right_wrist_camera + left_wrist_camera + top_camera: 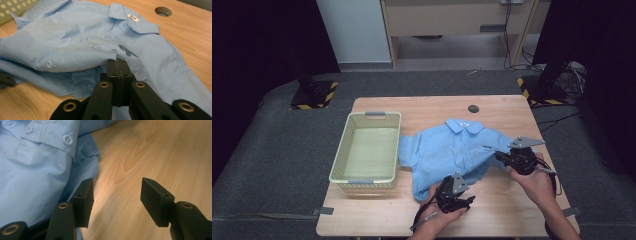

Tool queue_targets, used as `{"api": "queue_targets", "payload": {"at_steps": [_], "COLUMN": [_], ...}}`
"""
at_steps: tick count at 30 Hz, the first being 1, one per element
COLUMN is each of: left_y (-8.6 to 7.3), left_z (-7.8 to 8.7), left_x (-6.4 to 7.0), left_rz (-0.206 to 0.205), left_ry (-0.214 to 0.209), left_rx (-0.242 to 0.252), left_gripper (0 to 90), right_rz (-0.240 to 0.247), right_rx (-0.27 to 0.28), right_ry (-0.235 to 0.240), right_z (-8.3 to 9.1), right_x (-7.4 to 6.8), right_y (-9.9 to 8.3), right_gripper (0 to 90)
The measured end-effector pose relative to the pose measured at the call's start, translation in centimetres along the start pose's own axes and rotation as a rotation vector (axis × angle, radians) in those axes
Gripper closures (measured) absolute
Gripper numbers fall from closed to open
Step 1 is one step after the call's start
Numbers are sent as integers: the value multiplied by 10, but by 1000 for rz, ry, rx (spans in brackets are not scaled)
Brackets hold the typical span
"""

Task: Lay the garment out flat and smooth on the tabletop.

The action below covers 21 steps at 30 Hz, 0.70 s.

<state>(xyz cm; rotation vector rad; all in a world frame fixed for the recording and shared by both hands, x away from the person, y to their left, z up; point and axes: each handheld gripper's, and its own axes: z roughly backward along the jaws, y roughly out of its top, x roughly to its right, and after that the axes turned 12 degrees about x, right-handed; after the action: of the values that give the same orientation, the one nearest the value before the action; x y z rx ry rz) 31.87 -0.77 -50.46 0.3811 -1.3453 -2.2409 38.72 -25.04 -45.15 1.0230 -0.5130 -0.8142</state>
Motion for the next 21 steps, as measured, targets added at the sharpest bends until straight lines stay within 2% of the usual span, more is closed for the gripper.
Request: {"api": "queue_targets", "payload": {"at_steps": [6,9,11,15,17,21], "left_y": [-4,-7,-8,-6,-4,-3], "left_z": [-20,-26,-28,-31,-33,-41], "left_x": [-13,-19,-23,-31,-33,-32], "left_rz": [19,5,-6,27,62,72], "left_ry": [28,39,66,97,96,112], "left_rx": [0,-14,-18,-2,4,-3], "left_gripper": [387,343,321,297,284,272], "right_rz": [1,1,0,1,-1,0], "right_rx": [6,5,5,10,9,9], "right_ry": [3,2,2,4,6,12], "right_z": [-1,0,1,1,1,0], "right_x": [-2,-2,-2,-2,-3,-5], "right_y": [8,9,9,9,9,9], "right_gripper": [900,900,900,900,900,900]}}
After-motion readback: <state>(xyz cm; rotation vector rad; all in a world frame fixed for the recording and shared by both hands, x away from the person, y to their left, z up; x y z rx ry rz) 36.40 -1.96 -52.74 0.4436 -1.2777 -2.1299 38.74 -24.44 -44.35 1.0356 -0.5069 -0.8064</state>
